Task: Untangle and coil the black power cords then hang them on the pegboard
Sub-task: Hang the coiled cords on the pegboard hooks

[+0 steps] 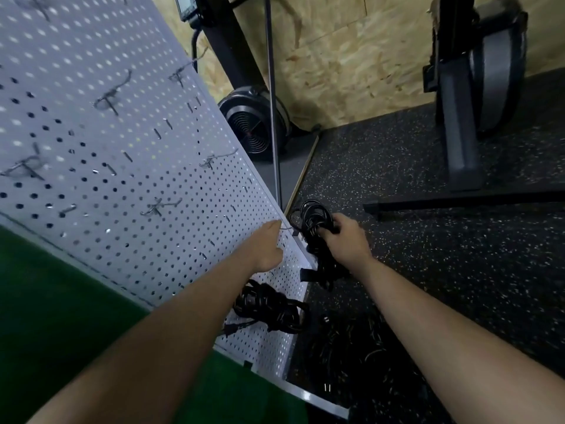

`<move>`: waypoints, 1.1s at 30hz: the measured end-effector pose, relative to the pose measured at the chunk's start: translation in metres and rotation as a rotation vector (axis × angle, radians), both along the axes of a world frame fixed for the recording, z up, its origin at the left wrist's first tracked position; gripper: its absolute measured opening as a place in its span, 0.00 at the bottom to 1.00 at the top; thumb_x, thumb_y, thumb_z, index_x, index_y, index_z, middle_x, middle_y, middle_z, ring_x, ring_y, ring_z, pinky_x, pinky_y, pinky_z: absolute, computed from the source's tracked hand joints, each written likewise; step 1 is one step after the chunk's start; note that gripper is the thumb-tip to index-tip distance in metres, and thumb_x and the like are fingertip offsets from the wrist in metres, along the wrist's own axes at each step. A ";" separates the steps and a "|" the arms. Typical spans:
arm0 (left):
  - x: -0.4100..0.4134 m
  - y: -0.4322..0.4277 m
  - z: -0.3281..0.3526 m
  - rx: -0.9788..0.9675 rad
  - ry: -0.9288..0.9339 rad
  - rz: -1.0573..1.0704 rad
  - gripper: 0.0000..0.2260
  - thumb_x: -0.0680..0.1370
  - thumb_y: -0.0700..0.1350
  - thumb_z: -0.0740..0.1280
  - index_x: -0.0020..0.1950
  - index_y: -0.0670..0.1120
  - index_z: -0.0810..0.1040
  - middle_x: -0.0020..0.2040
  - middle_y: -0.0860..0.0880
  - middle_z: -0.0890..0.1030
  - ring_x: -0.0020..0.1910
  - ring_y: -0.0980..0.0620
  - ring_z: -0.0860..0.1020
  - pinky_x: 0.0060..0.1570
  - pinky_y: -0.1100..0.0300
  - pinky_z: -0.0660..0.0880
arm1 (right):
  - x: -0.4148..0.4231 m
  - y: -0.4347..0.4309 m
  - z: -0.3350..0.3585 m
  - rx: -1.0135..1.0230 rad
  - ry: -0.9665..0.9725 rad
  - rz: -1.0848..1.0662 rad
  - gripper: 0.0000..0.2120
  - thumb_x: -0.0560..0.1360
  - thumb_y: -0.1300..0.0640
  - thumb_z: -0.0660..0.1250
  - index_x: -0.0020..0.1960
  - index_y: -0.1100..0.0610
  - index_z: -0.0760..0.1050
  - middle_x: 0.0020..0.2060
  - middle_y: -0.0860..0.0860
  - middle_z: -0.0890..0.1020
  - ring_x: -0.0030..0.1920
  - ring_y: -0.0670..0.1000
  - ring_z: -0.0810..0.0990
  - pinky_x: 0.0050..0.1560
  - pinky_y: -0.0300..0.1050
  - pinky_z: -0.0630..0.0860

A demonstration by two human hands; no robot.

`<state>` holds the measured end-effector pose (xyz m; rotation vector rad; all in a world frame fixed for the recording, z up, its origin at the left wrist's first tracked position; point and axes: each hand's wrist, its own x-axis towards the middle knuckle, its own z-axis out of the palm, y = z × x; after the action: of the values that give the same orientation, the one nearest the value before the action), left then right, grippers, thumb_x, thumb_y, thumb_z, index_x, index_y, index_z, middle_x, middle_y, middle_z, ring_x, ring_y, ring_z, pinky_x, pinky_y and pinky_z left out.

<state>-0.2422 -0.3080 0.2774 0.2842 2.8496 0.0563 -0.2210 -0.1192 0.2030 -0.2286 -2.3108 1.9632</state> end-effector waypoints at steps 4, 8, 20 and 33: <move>-0.012 -0.007 -0.005 0.001 -0.040 0.003 0.34 0.84 0.39 0.63 0.86 0.42 0.48 0.86 0.45 0.50 0.84 0.45 0.53 0.80 0.54 0.52 | -0.025 -0.013 -0.006 -0.010 -0.021 0.013 0.14 0.81 0.57 0.71 0.66 0.56 0.80 0.58 0.54 0.84 0.59 0.56 0.82 0.54 0.43 0.73; -0.019 -0.008 -0.006 0.113 -0.023 0.069 0.25 0.83 0.37 0.63 0.80 0.41 0.66 0.77 0.41 0.71 0.68 0.45 0.77 0.66 0.57 0.72 | -0.043 -0.027 -0.007 0.013 -0.015 0.073 0.15 0.81 0.57 0.71 0.68 0.54 0.80 0.60 0.53 0.84 0.58 0.53 0.81 0.58 0.45 0.73; -0.028 -0.008 -0.023 0.680 0.109 0.401 0.35 0.65 0.47 0.75 0.72 0.53 0.69 0.59 0.49 0.83 0.56 0.50 0.83 0.56 0.52 0.80 | -0.053 -0.053 -0.006 0.052 0.088 0.140 0.13 0.80 0.57 0.71 0.64 0.55 0.81 0.53 0.51 0.85 0.52 0.51 0.82 0.52 0.43 0.72; -0.028 -0.015 -0.026 0.648 0.248 0.431 0.26 0.74 0.49 0.79 0.70 0.50 0.78 0.58 0.53 0.84 0.58 0.52 0.82 0.68 0.49 0.76 | -0.057 -0.058 -0.013 -0.046 -0.105 0.369 0.23 0.73 0.52 0.73 0.67 0.52 0.76 0.54 0.51 0.85 0.52 0.52 0.86 0.58 0.54 0.82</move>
<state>-0.2705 -0.3226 0.2515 -0.2256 2.9901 1.1045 -0.2781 -0.1776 0.1898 0.1036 -2.5249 2.2179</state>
